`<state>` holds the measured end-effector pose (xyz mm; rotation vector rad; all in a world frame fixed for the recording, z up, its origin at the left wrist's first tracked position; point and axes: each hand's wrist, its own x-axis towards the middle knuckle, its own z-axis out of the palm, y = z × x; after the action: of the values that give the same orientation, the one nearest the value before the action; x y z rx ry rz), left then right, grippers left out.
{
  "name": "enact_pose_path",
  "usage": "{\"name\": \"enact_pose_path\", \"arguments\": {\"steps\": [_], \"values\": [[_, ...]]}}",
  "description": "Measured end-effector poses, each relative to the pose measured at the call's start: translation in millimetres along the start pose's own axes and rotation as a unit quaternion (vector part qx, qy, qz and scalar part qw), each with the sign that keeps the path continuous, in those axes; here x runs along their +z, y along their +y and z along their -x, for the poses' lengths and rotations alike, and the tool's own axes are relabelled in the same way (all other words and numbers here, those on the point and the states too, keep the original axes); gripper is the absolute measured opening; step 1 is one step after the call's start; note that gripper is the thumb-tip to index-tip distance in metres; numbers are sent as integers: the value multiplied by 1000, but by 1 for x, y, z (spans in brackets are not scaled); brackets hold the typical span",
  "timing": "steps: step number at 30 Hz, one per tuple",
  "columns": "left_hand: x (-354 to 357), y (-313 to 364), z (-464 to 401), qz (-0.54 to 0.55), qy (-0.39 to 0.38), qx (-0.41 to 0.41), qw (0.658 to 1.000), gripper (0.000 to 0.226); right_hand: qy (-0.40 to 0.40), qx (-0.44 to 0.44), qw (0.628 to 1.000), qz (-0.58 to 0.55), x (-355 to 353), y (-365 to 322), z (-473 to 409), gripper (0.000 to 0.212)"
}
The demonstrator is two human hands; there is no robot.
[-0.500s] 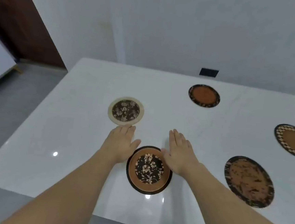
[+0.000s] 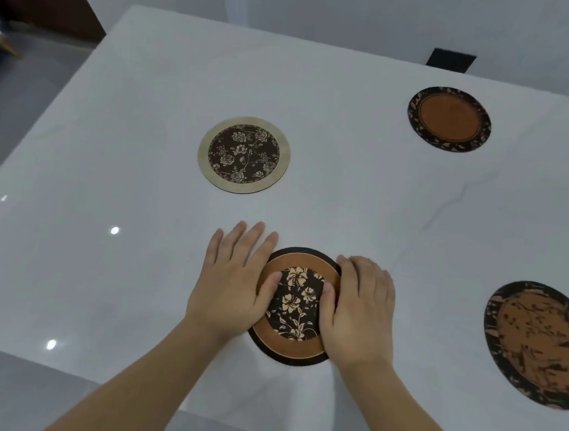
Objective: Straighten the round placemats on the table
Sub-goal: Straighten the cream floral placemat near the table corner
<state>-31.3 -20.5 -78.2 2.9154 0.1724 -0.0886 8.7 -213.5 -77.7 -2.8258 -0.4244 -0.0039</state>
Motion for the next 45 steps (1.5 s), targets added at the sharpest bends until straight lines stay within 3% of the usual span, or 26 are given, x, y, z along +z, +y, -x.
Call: {"name": "enact_pose_path", "arguments": {"steps": [7, 13, 18, 23, 26, 28, 31, 35, 38, 40, 42, 45], "values": [[0, -1, 1, 35, 29, 16, 999, 45, 15, 49, 999, -11, 1, -2, 2, 38], [-1, -3, 7, 83, 107, 67, 989, 26, 7, 51, 994, -96, -3, 3, 1, 26], [2, 1, 8, 34, 109, 31, 993, 35, 29, 34, 995, -90, 0, 3, 2, 19], [2, 1, 8, 33, 102, 22, 994, 28, 42, 18, 993, -105, 1, 3, 3, 16], [-5, 1, 13, 79, 91, 17, 993, 19, 47, -3, 991, -122, 0, 3, 8, 18], [-9, 4, 13, 171, 86, 3, 982, 9, 42, 7, 987, -154, 0, 7, 11, 16], [-20, -12, 36, 260, 67, -25, 963, 18, 24, 22, 972, -234, 0, -24, 19, 9], [-28, -55, 66, 202, 40, -69, 976, 33, 31, 71, 939, -335, 5, -83, 9, 10], [-40, -113, 80, 226, 82, -119, 963, 37, 7, 99, 910, -402, 12, -132, -5, 11], [-48, -151, 85, 243, 121, -136, 953, 38, -42, 53, 926, -370, 20, -157, -7, 12], [-48, -180, 92, 175, 115, -123, 970, 38, -62, -43, 964, -254, 33, -170, 0, 15], [-30, -194, 107, 53, 118, -87, 988, 35, 0, -148, 984, -98, 49, -175, 12, 20]]}}
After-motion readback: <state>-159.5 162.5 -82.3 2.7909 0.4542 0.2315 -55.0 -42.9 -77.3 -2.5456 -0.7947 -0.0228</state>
